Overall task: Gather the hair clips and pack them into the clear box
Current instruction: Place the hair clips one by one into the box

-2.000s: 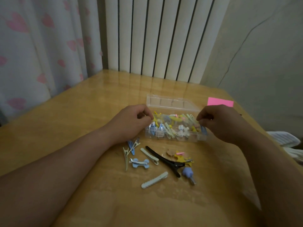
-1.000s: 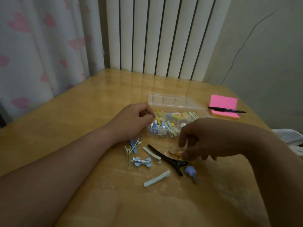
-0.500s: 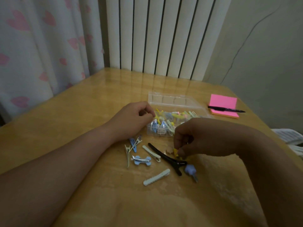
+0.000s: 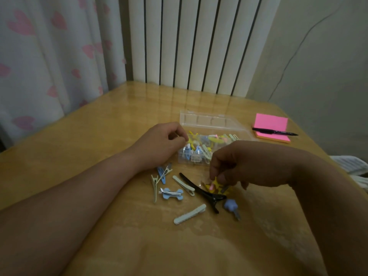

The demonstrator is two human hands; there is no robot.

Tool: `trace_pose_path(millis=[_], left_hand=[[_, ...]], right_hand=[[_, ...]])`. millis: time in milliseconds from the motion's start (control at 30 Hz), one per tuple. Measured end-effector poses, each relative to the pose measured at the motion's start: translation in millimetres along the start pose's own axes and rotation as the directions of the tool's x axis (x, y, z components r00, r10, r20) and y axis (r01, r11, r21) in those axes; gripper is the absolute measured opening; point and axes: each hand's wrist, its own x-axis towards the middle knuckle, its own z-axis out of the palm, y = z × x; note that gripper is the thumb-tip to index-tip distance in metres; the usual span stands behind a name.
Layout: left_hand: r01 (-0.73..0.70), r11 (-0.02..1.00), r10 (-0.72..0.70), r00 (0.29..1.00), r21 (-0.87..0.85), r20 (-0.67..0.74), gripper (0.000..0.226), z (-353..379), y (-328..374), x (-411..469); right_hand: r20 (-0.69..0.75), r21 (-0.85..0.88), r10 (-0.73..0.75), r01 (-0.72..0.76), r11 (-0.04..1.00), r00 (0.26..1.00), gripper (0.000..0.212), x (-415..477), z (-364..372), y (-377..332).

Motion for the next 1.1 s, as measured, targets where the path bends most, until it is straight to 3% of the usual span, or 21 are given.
trace_pose_path(millis=[167, 300, 533, 867, 967, 1100], left_hand=[[-0.002, 1.0, 0.002, 1.0, -0.011, -0.006, 0.011, 0, 1, 0], [0.001, 1.0, -0.001, 1.0, -0.011, -0.005, 0.011, 1, 0, 0], [0.009, 1.0, -0.009, 1.0, -0.012, 0.007, 0.011, 1, -1, 1], [0.007, 1.0, -0.006, 1.0, -0.013, 0.008, 0.012, 0, 0, 0], [0.01, 1.0, -0.01, 1.0, -0.014, 0.01, 0.011, 0, 0, 0], [0.011, 1.0, -0.011, 1.0, -0.03, 0.01, 0.01, 0, -1, 1]], right_hand=[[-0.044, 0.097, -0.016, 0.021, 0.995, 0.999, 0.015, 2, -1, -2], [-0.025, 0.053, 0.024, -0.023, 0.998, 0.999, 0.017, 3, 2, -2], [-0.136, 0.031, 0.056, -0.052, 0.998, 0.989, 0.012, 6, 3, -1], [-0.049, 0.167, 0.129, -0.12, 0.979, 0.99, 0.006, -6, -10, 7], [-0.026, 0.137, 0.138, -0.133, 0.982, 0.99, 0.007, -6, -10, 7], [-0.099, 0.042, 0.084, -0.08, 0.996, 0.992, 0.008, -5, -11, 8]])
